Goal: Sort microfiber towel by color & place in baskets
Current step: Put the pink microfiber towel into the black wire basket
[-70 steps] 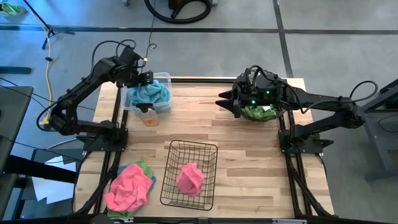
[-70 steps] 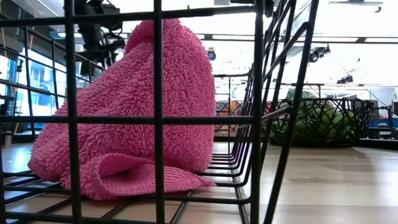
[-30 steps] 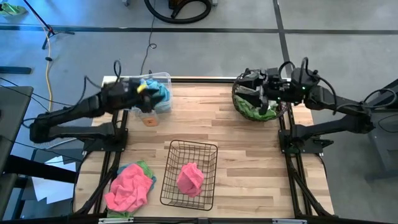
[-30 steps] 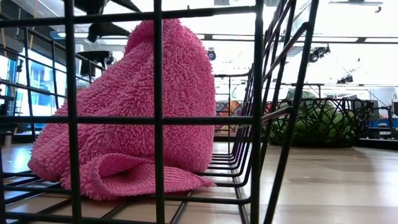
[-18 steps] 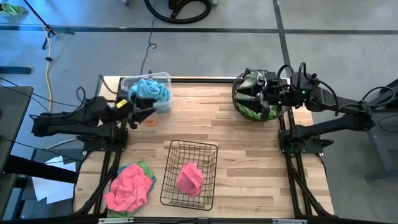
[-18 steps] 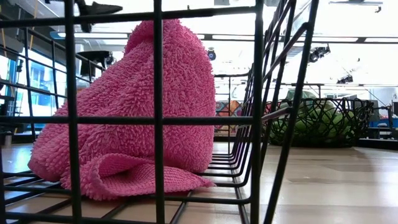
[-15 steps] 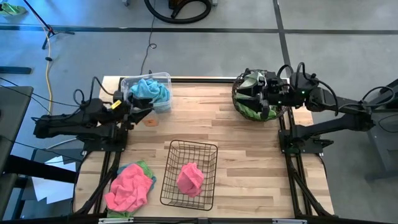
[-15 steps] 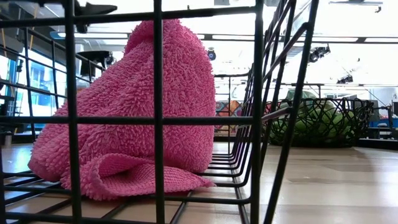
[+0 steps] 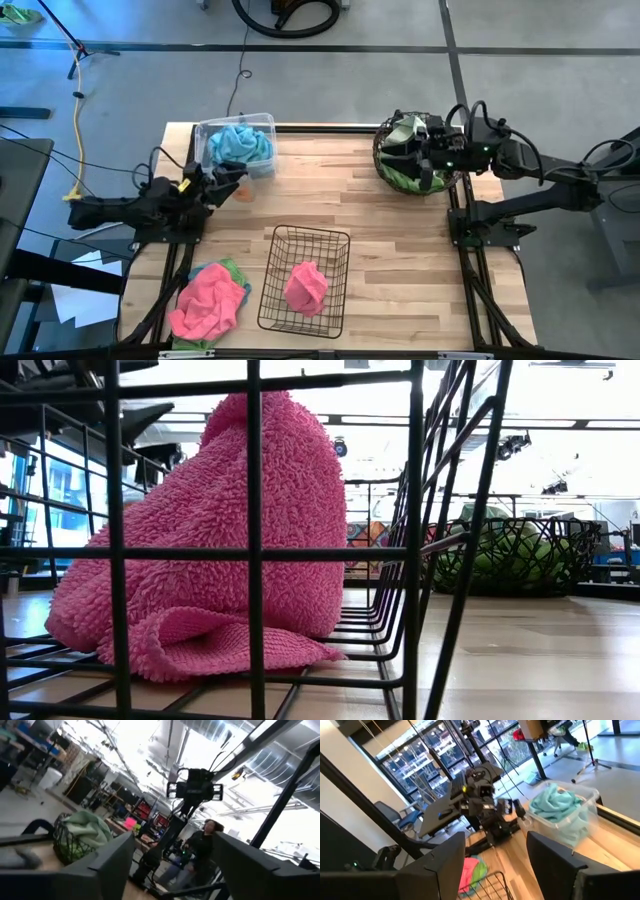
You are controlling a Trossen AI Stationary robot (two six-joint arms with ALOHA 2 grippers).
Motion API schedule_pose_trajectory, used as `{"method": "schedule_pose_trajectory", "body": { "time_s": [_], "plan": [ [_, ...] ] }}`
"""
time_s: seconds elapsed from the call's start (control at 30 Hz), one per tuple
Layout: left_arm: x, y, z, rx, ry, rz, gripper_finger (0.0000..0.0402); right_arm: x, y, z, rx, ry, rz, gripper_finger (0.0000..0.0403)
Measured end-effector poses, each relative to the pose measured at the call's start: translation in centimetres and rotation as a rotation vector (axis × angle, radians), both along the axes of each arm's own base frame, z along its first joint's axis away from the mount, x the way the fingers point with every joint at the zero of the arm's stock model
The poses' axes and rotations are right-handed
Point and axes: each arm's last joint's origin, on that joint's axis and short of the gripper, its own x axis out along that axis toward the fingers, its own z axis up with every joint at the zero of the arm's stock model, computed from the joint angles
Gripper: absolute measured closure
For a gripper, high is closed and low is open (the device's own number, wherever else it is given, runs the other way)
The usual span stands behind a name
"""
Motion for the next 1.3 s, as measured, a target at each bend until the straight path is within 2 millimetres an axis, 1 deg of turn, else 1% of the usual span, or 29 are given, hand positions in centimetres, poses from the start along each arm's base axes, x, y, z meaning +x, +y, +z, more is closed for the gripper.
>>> {"method": "schedule_pose_trajectory", "body": {
  "time_s": [0.13,0.23,0.33,0.47,0.6,0.73,0.87,0.93,1.0,1.07,1.17,1.3],
  "plan": [
    [-0.3,0.0,0.2,0.026,-0.018,0.010,0.0193,-0.6,0.1,-0.2,0.004,0.035,0.010,0.0199],
    [-0.4,0.0,0.4,0.022,-0.044,0.010,0.0224,-1.0,0.3,-0.1,-0.006,0.027,0.034,0.0199],
    [-0.5,0.0,0.4,0.019,-0.052,0.012,0.0244,-1.5,0.5,0.2,-0.038,0.007,0.049,0.0199],
    [-0.5,0.0,0.5,0.003,-0.065,0.004,0.0252,-2.1,0.6,0.5,-0.072,-0.012,0.057,0.0199],
    [-0.5,-0.1,0.5,-0.029,-0.075,-0.030,0.0250,-2.2,0.6,0.6,-0.061,-0.020,0.073,0.0199],
    [-0.5,-0.2,0.5,-0.024,-0.077,-0.061,0.0250,-2.2,0.6,0.6,-0.048,-0.021,0.073,0.0199],
    [-0.5,-0.1,0.7,-0.037,-0.085,-0.059,0.0248,-2.2,0.6,0.6,-0.027,-0.022,0.070,0.0199],
    [-0.8,-0.1,1.7,-0.036,-0.105,-0.052,0.0242,-2.2,0.6,0.6,-0.021,-0.022,0.070,0.0199],
    [-1.0,-0.2,3.2,0.001,-0.113,-0.049,0.0231,-2.2,0.6,0.6,-0.003,-0.023,0.063,0.0199],
    [-0.9,-0.2,4.7,0.045,-0.064,-0.055,0.0216,-2.1,0.5,0.6,0.004,-0.021,0.036,0.0199],
    [-0.1,-0.3,6.3,0.088,0.103,-0.082,0.0189,-2.0,0.4,0.5,0.008,-0.016,0.002,0.0199],
    [0.9,-0.6,7.7,0.095,0.307,-0.217,0.0150,-1.9,0.4,0.5,0.007,-0.014,-0.011,0.0199]
  ]
}}
